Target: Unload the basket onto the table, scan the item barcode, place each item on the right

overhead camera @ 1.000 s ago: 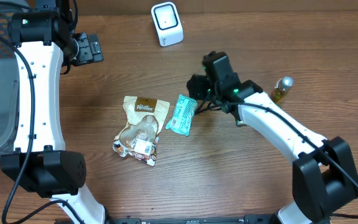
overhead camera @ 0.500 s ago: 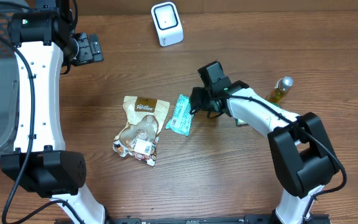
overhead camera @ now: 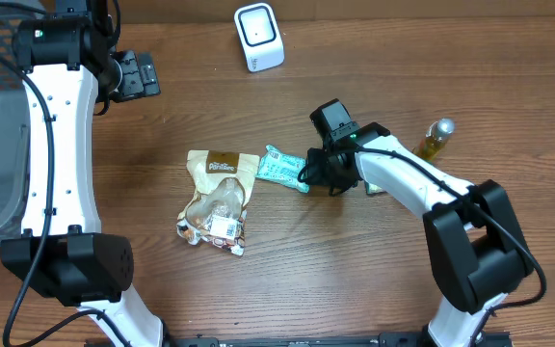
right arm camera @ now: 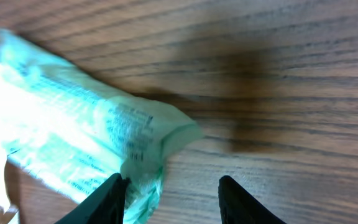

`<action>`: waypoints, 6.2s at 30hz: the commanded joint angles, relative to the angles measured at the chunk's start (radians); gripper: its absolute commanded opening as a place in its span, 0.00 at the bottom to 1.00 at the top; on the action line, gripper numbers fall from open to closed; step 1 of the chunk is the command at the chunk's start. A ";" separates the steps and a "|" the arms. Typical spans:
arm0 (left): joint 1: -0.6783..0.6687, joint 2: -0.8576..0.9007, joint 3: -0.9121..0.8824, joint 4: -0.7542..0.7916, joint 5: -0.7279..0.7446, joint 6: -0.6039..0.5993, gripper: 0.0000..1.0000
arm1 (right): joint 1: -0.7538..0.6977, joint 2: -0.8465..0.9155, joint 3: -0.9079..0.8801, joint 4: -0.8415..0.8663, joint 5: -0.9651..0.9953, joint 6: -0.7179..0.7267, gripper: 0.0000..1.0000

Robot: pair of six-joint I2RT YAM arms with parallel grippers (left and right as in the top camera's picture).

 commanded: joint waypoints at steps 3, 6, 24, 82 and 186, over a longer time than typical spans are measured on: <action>-0.004 -0.015 0.012 0.001 -0.002 -0.010 0.99 | 0.001 -0.069 -0.006 0.006 -0.135 -0.008 0.45; -0.004 -0.015 0.012 0.001 -0.002 -0.010 0.99 | 0.001 -0.068 -0.006 0.017 -0.158 0.004 0.45; -0.004 -0.015 0.012 0.001 -0.002 -0.010 1.00 | 0.001 -0.042 -0.217 0.374 -0.105 0.189 0.41; -0.004 -0.015 0.012 0.001 -0.002 -0.010 1.00 | 0.003 -0.040 -0.217 0.363 -0.135 0.131 0.04; -0.009 -0.015 0.012 0.001 -0.002 -0.010 1.00 | -0.065 -0.721 -0.217 -0.177 -0.438 -0.401 0.04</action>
